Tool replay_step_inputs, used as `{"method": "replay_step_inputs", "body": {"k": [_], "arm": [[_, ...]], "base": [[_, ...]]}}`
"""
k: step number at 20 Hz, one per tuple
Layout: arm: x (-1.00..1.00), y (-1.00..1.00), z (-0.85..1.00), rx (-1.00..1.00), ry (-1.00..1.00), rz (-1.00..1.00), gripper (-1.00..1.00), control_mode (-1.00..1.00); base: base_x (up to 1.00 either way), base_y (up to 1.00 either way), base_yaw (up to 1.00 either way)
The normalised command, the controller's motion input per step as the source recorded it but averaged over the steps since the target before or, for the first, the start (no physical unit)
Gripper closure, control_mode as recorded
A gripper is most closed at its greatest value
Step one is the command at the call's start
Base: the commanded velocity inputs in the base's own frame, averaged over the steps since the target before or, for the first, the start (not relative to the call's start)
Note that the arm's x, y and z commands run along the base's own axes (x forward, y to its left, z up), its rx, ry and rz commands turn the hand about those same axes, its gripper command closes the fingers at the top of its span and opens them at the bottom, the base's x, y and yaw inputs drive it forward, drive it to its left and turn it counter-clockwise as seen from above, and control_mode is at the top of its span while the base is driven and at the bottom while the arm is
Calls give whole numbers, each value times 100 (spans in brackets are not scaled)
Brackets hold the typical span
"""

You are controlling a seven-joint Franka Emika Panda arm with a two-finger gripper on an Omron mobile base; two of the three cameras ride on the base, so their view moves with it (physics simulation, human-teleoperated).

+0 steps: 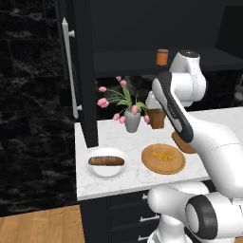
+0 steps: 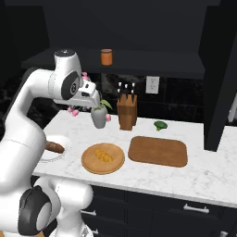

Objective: From the different types of pastries on the counter, select a croissant and place it on the cutting board. Then retrieve a jar of jam from the cabinet and place it alongside the croissant on the cutting board.

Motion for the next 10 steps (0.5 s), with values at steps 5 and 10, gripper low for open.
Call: {"method": "replay_step_inputs", "body": {"k": [5, 10], "arm": [[0, -9, -11, -2, 0, 15, -100, -100], [-2, -48, -18, 1, 1, 31, -100, -100]], "base": [[0, 0, 0], [0, 0, 0]]}}
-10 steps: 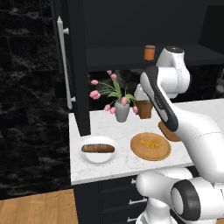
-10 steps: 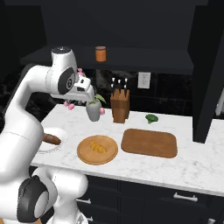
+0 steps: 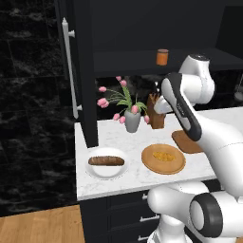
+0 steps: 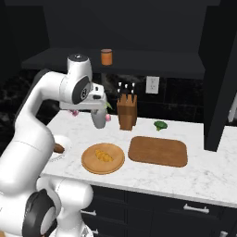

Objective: From the different types of pastries on the counter, select a croissant and place it on the cutting board. Then retrieve a jar of jam from the cabinet and place it alongside the croissant on the cutting board.

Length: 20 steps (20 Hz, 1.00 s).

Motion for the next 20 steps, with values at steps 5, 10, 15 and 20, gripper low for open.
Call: {"method": "replay_step_inputs", "body": {"k": [5, 10, 15, 20], "arm": [[-4, -20, -49, 0, 6, 32, -100, -100], [-10, 0, -84, 0, 8, 13, -100, -100], [-1, 0, -82, -8, 5, 7, -100, -100], [0, 0, -70, -5, 0, 9, -100, -100]], "base": [[0, 0, 0], [0, 0, 0], [0, 0, 0], [0, 0, 0]]}}
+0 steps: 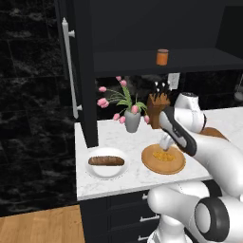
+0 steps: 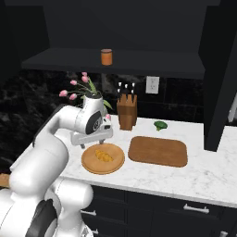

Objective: From the different types of pastries on the counter, select a croissant and place it on the cutting board. Then retrieve a jar of jam from the cabinet and place it alongside the croissant on the cutting board.

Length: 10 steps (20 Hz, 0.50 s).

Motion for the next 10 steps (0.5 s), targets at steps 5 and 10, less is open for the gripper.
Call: {"method": "replay_step_inputs", "body": {"k": [5, 10], "arm": [[4, -6, -25, 0, 0, 11, -100, -100], [40, -2, -54, 0, 0, 13, -100, -100]], "base": [[0, 0, 0], [0, 0, 0]]}}
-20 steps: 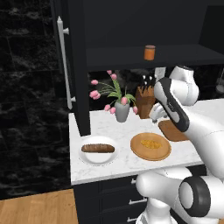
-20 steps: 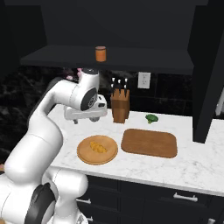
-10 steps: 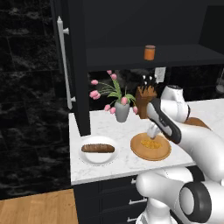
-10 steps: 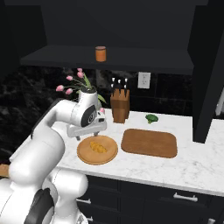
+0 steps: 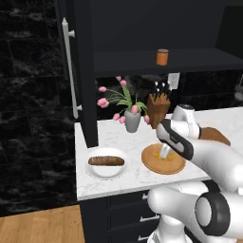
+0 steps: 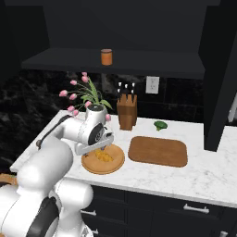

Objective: From the different types of pastries on the counter, select a croissant and place it on the cutting board. Then retrieve a jar of jam from the cabinet and place it alongside the croissant on the cutting board.

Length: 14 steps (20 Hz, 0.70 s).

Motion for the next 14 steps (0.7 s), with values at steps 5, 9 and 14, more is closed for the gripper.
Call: {"method": "replay_step_inputs", "body": {"k": [5, 9, 14], "arm": [[62, -3, -53, 0, 0, 11, -100, -100], [56, -10, -40, 0, 0, 9, -100, -100], [42, -17, -48, 0, 0, 9, -100, -100]], "base": [[0, 0, 0], [0, 0, 0], [0, 0, 0]]}}
